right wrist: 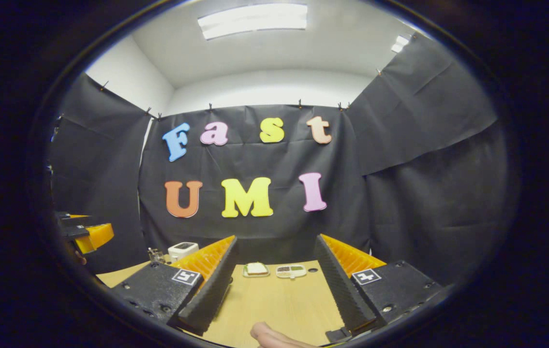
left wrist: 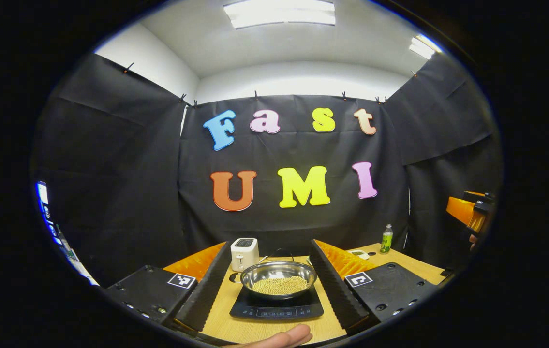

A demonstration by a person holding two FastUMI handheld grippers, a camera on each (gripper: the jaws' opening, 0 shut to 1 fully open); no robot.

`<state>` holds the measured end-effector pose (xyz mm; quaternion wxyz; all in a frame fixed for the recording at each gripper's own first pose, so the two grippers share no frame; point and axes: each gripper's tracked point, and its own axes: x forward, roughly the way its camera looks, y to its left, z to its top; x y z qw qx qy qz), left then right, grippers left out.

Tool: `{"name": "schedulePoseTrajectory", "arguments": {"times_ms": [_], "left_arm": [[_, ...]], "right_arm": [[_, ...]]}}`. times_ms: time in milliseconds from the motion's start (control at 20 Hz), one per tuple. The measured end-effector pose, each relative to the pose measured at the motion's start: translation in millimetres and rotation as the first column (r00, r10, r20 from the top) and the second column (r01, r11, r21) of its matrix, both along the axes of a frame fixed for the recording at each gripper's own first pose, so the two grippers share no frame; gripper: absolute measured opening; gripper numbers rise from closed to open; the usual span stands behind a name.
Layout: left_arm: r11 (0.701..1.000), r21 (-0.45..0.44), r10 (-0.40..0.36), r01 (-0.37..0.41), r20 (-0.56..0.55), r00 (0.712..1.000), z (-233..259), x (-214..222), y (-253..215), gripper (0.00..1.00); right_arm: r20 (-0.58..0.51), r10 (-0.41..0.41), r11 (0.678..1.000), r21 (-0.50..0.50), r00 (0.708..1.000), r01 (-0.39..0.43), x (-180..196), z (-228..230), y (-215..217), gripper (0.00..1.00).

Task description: First push the handle of the pot to place it horizontally, then grasp the pot with both hands and set it on the induction cooktop.

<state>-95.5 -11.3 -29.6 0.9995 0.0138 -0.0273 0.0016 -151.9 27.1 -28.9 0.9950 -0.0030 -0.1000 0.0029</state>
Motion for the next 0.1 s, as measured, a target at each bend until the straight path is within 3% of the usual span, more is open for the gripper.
{"name": "schedulePoseTrajectory", "arguments": {"times_ms": [100], "left_arm": [[1.0,0.003,0.0,0.0,-0.011,1.0,-2.5,1.8,0.6,0.96]], "right_arm": [[0.003,-0.001,1.0,-0.003,1.0,0.001,-0.4,0.4,-0.9,0.96]]}}
